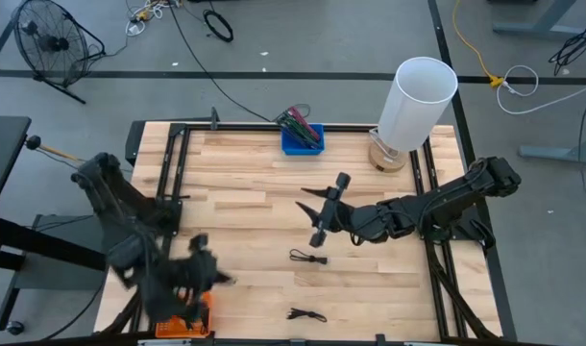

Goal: Pick & Place USB Port
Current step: Put the black charger cable into the orange basket

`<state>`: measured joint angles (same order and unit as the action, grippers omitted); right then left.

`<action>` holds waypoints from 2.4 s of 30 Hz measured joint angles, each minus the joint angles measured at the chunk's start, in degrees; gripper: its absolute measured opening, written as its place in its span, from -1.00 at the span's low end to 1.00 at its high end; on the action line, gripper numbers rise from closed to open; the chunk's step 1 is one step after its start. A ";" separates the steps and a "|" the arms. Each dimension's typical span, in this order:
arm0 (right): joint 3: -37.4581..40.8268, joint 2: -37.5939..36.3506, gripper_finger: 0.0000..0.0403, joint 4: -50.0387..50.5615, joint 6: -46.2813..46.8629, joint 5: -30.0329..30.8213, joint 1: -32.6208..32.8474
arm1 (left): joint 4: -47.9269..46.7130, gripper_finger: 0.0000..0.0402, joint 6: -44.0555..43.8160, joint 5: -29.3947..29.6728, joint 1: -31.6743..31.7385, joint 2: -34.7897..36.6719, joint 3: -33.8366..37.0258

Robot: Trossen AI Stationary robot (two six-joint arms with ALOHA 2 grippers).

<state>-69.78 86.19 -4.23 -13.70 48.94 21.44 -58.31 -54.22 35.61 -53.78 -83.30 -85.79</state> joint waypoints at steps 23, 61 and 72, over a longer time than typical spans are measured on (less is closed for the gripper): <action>0.00 -0.02 -0.24 -1.10 0.80 3.11 -0.40 | -13.95 -1.00 -36.74 -23.76 -10.34 -16.53 0.03; 0.09 1.34 -0.24 35.21 38.48 -28.02 1.13 | -12.23 -0.77 -13.66 6.79 -5.87 -16.23 0.03; 0.09 14.29 -0.24 35.35 40.29 -31.04 1.58 | -12.19 -0.77 -7.65 15.75 2.77 -16.21 0.03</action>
<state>-69.69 100.49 31.11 26.58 17.91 23.03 -70.50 -61.87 51.36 -51.01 -99.50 -85.76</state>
